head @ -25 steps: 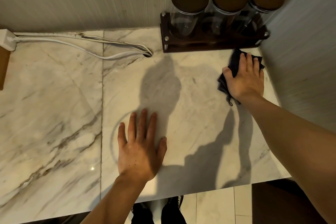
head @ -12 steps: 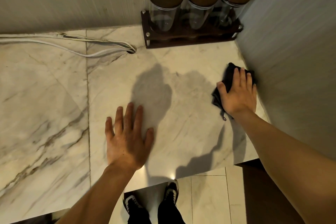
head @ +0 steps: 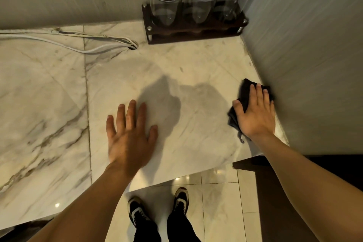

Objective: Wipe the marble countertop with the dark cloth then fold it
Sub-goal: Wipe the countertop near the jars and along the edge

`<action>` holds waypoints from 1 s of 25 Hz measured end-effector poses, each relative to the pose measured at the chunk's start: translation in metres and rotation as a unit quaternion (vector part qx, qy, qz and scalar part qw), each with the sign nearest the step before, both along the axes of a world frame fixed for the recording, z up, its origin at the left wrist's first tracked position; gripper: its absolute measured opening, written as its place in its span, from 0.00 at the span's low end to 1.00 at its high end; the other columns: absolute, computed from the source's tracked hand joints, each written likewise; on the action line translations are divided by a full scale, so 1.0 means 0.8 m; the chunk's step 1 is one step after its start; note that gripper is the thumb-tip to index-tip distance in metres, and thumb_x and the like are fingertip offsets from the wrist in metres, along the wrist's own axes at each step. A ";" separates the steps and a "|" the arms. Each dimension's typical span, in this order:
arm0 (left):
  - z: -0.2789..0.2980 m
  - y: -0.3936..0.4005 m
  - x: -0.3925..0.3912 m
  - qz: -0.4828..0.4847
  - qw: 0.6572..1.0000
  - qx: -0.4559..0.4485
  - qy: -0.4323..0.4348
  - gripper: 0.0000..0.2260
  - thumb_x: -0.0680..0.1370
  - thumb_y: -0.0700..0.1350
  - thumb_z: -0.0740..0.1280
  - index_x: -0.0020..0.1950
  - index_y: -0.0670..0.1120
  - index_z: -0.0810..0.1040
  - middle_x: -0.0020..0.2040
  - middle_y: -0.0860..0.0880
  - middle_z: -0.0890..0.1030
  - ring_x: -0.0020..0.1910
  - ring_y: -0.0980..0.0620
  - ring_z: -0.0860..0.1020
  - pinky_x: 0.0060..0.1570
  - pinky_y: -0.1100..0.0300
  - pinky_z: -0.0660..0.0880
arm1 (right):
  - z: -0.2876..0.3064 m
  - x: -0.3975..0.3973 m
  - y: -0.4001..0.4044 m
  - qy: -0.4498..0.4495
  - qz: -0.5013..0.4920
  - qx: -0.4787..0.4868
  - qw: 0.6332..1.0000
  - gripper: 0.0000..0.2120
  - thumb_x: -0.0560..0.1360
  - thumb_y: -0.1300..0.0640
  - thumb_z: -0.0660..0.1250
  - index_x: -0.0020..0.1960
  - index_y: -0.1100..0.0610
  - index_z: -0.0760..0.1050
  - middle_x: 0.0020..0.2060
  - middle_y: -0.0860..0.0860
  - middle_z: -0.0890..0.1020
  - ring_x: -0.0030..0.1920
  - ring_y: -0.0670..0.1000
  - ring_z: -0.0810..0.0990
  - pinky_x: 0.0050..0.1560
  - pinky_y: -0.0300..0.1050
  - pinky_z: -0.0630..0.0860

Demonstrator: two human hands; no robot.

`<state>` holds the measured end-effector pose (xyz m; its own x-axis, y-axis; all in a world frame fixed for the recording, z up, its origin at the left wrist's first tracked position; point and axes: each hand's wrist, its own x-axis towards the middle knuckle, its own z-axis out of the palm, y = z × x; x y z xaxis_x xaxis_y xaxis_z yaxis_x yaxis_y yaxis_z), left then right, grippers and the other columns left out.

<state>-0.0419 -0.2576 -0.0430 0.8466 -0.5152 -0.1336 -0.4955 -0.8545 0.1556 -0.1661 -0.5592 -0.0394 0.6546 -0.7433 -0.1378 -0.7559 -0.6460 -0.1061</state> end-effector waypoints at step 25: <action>0.006 0.022 0.011 -0.047 0.997 -0.045 0.047 0.30 0.79 0.59 0.50 0.78 0.48 0.53 0.79 0.44 0.52 0.77 0.41 0.47 0.75 0.42 0.45 | 0.000 -0.106 0.061 -0.061 -0.075 0.021 0.995 0.26 0.82 0.52 0.51 0.78 0.57 0.50 0.78 0.54 0.52 0.77 0.53 0.47 0.75 0.53 0.45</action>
<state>-0.0327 -0.2397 -0.0378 0.7795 -0.6057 -0.1596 -0.5533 -0.7853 0.2779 -0.2510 -0.5107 -0.0391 0.5501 -0.8294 -0.0974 -0.8235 -0.5194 -0.2280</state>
